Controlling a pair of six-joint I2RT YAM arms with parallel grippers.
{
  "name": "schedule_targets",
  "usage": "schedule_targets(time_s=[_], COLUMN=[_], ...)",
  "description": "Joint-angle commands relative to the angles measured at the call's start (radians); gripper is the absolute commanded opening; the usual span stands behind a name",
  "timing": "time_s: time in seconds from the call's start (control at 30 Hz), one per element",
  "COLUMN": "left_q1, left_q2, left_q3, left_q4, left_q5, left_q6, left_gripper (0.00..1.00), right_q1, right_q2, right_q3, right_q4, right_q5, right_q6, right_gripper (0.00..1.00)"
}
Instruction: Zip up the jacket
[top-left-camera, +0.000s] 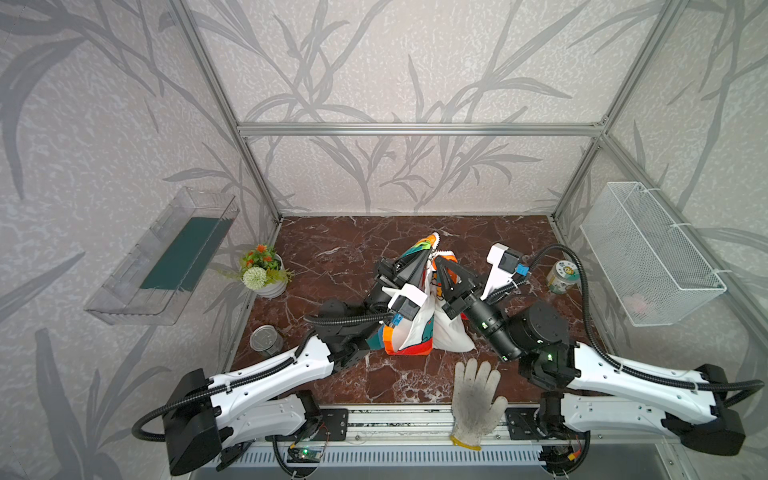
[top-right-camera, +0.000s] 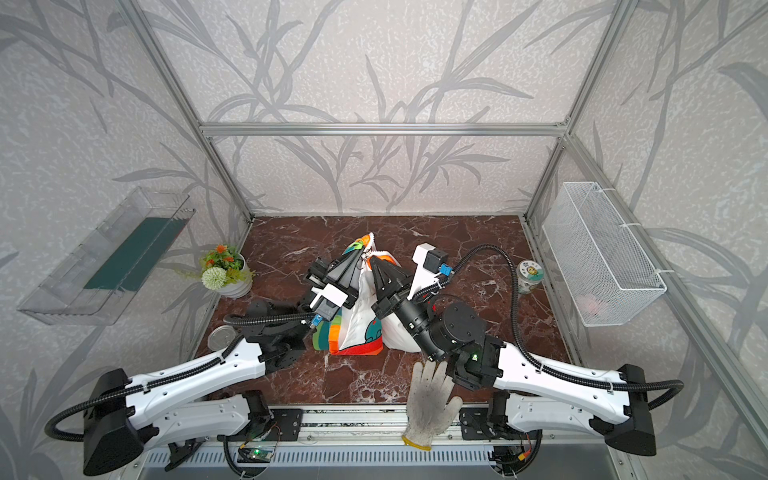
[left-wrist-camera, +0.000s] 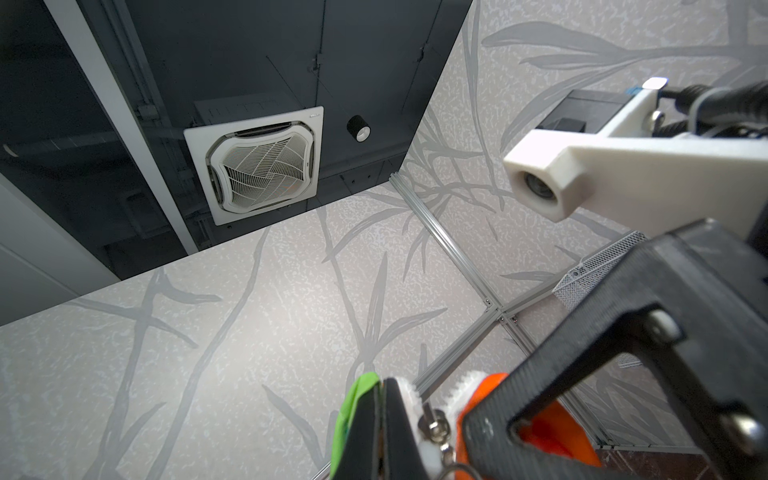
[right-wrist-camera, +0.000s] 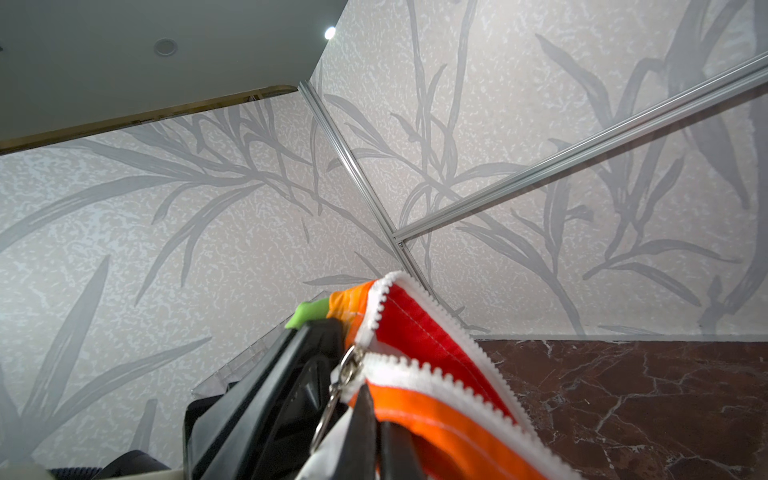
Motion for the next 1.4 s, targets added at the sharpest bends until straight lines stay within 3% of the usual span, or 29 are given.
schedule_targets(time_s=[0.0, 0.73, 1.13, 1.23, 1.3, 1.37], left_q1=[-0.005, -0.006, -0.006, -0.007, -0.004, 0.014], left_q2=[-0.037, -0.056, -0.08, -0.086, -0.081, -0.049], left_q3=[0.012, -0.006, -0.045, -0.049, -0.032, -0.021], left_q4=[0.024, 0.005, -0.019, -0.045, -0.113, -0.151], left_q5=[-0.004, -0.007, -0.027, -0.059, -0.147, -0.183], left_q6=[0.038, 0.032, -0.012, -0.046, -0.115, -0.167], left_gripper=[0.0, 0.0, 0.0, 0.0, 0.0, 0.0], right_q1=[-0.005, -0.047, -0.16, -0.185, -0.207, -0.278], right_q2=[-0.007, -0.051, -0.069, -0.075, -0.07, -0.052], right_q3=[0.024, 0.079, 0.115, 0.123, 0.13, 0.133], right_q4=[0.04, -0.101, -0.189, -0.207, -0.232, -0.243], right_q5=[0.029, -0.039, -0.155, -0.173, -0.181, -0.223], right_q6=[-0.021, -0.09, -0.096, -0.105, -0.103, -0.077], right_gripper=[0.0, 0.0, 0.0, 0.0, 0.0, 0.0])
